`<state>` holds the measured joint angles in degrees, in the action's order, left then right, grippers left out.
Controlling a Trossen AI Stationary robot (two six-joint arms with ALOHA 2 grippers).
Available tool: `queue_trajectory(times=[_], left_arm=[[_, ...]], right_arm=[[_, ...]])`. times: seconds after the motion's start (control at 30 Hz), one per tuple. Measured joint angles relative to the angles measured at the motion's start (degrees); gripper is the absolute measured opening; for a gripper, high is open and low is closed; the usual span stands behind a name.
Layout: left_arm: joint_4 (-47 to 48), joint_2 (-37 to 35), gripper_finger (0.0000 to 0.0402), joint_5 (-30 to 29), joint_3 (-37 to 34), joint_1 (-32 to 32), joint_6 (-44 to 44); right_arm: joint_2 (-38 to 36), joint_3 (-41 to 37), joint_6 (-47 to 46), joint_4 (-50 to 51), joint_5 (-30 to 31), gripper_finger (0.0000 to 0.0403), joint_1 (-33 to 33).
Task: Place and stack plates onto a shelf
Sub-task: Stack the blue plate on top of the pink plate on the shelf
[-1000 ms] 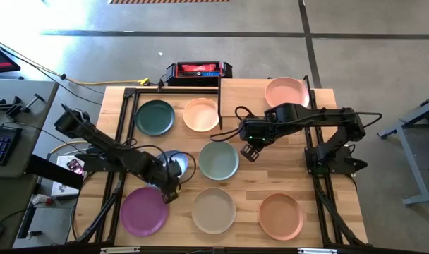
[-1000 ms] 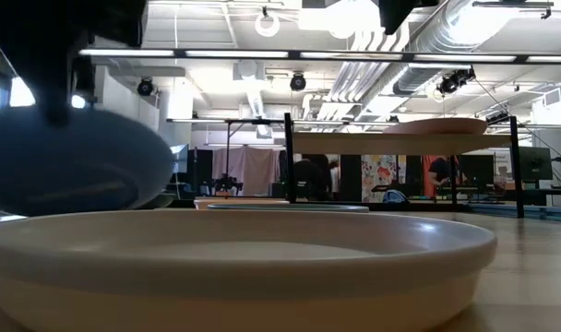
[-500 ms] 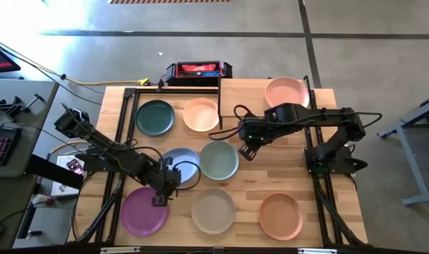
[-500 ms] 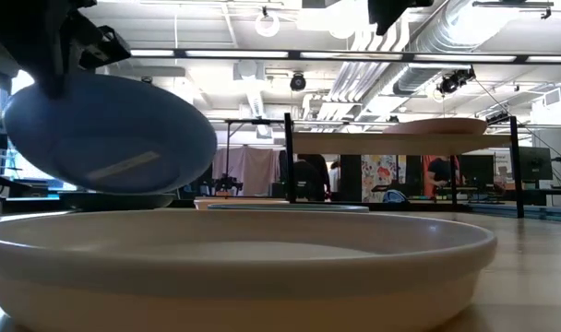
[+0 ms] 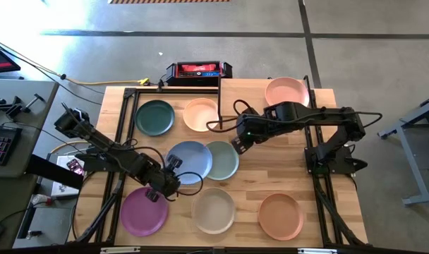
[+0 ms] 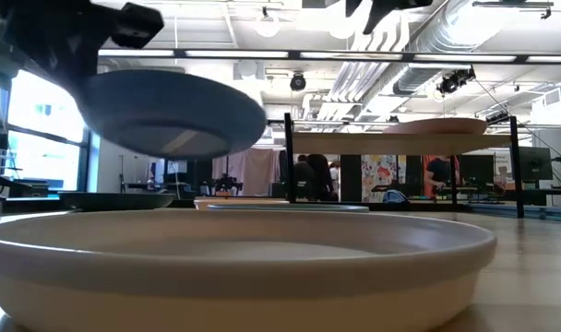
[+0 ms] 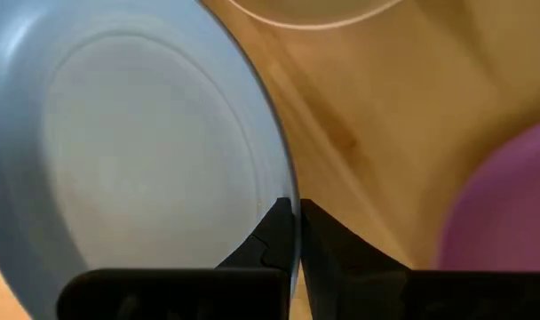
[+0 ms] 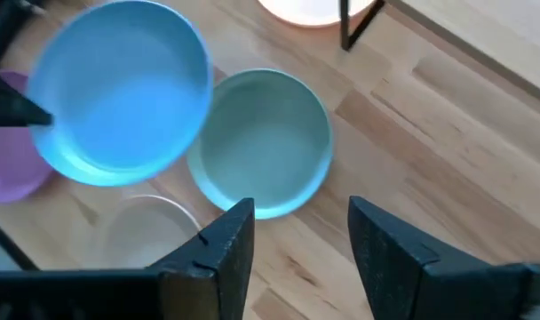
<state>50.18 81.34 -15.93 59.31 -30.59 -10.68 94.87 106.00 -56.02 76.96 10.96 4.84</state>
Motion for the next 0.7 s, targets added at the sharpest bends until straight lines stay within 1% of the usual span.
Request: queue_trajectory(times=[0.07, 0.2, 0.43, 0.57, 0.7], left_arm=[[0.0, 0.0, 0.0001, -1.8, 0.0, 0.0, -4.5], [-0.1, 0.0, 0.0001, -7.6, 0.0, 0.3, -12.6], [-0.5, -0.1, 0.0001, -17.0, 0.0, 1.0, -23.2], [-0.5, -0.1, 0.0001, -18.9, 0.0, 1.0, -27.3], [-0.5, -0.1, 0.0001, -19.6, 0.0, 1.0, -28.9]], right_arm=[[0.0, 0.0, -1.5, -0.9, 0.0, 0.0161, 0.0], [0.8, 0.0, -4.2, -1.9, 0.0, 0.0161, 0.0], [4.5, 0.0, -5.6, -1.9, 0.0, 0.0161, 0.0], [6.8, 0.0, -5.6, -3.7, 0.0, 0.0161, 0.0], [8.5, 0.0, -5.6, -7.1, 0.3, 0.0161, -0.1]])
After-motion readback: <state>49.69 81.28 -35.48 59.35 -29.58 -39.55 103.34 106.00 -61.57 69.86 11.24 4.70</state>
